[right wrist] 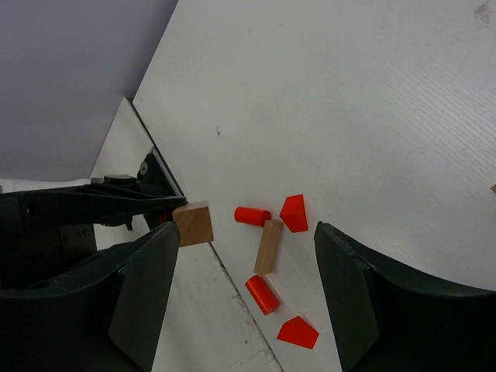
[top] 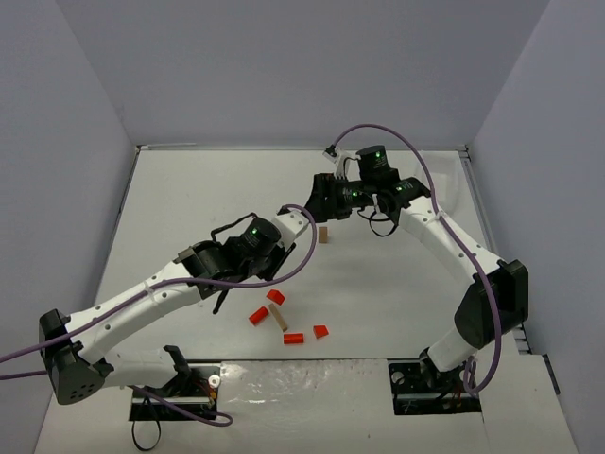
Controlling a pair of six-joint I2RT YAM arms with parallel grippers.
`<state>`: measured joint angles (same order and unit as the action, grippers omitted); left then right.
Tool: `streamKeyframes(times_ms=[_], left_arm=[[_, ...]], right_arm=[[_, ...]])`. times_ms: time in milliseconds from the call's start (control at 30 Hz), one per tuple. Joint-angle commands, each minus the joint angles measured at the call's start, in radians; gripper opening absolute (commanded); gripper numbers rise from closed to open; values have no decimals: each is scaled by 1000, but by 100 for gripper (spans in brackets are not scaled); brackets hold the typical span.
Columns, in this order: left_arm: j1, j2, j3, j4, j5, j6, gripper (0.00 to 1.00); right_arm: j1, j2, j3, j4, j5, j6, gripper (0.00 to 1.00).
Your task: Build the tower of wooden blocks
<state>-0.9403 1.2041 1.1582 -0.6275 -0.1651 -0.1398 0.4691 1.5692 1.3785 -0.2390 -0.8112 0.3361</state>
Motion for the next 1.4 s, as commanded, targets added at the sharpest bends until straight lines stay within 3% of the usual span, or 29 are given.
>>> streamKeyframes(times_ms=[0, 533, 867, 1033, 1233, 1300, 1367], left_arm=[[16, 9, 62, 115, 43, 43, 0], [72, 49, 94, 176, 83, 67, 0], [94, 69, 94, 195, 113, 73, 0], [99, 73, 92, 201, 122, 75, 0], [103, 79, 87, 204, 137, 70, 0], [106, 78, 84, 204, 134, 66, 2], [106, 80, 81, 200, 127, 63, 11]], right_arm=[[34, 5, 61, 35, -72, -2, 67], [85, 33, 39, 33, -77, -13, 63], [97, 48, 35, 33, -82, -17, 54], [99, 51, 36, 33, -72, -25, 38], [99, 54, 34, 33, -39, -35, 2], [99, 46, 31, 33, -14, -49, 0], [98, 39, 32, 33, 26, -58, 0]])
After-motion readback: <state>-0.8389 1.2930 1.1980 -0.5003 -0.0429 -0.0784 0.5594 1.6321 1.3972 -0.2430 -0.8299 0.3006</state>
